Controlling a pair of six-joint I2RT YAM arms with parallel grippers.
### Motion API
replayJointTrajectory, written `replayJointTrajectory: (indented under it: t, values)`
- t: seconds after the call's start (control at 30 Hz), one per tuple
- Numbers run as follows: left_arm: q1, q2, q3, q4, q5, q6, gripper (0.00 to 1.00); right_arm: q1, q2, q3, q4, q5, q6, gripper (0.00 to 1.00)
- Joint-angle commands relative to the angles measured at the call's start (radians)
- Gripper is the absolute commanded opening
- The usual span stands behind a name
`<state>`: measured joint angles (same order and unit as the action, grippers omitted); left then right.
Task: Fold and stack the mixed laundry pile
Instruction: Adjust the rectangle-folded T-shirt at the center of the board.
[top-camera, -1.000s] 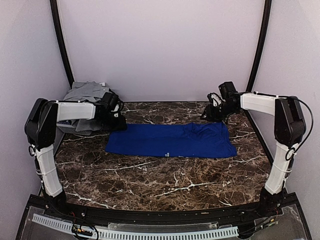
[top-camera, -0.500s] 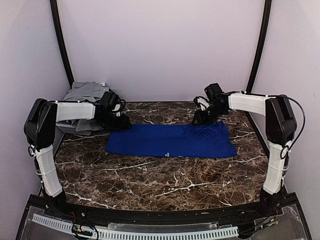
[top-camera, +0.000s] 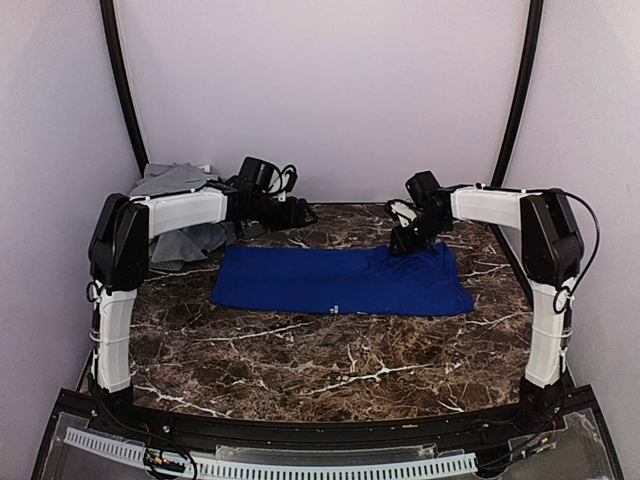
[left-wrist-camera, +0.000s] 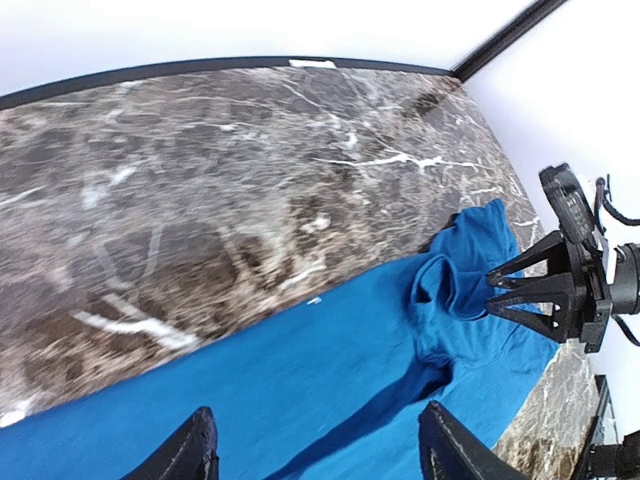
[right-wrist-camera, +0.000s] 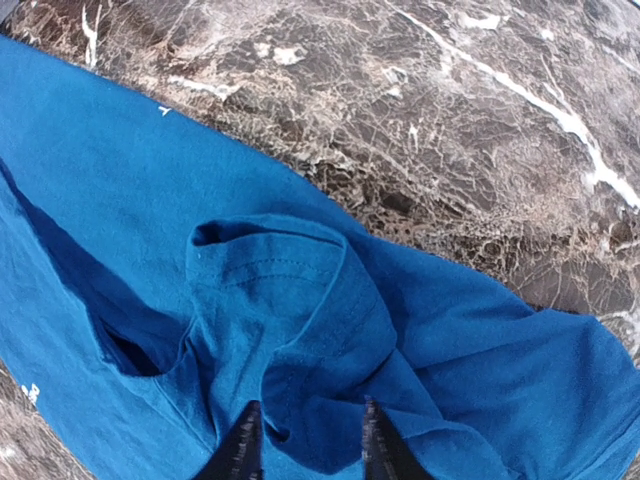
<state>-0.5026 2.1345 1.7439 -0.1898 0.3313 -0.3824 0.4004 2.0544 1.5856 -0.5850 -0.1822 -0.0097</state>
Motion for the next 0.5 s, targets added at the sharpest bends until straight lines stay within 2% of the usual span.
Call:
replayJointTrajectory:
  t: [0.0, 0.17, 0.2, 0.33, 0.4, 0.47]
  values:
    - [-0.025, 0.123, 0.113, 0.041, 0.085, -0.048, 0.67, -0.003, 0.036, 0.065, 0.001, 0.003, -0.032, 0.26]
    - [-0.058, 0.256, 0.28, 0.051, 0.115, -0.074, 0.65, -0.009, 0.047, 0.068, 0.0, -0.018, -0.035, 0.12]
    - [-0.062, 0.293, 0.319, 0.054, 0.129, -0.086, 0.65, -0.011, 0.046, 0.068, -0.003, -0.019, -0.033, 0.12]
    - [-0.083, 0.383, 0.418, 0.051, 0.163, -0.115, 0.64, -0.018, 0.023, 0.048, -0.007, -0.036, -0.026, 0.32]
    - [-0.095, 0.402, 0.437, 0.051, 0.167, -0.117, 0.64, -0.024, -0.004, 0.019, 0.009, -0.059, -0.027, 0.39]
    - [-0.104, 0.413, 0.447, 0.056, 0.164, -0.118, 0.64, -0.031, -0.024, -0.005, 0.022, -0.089, -0.028, 0.41]
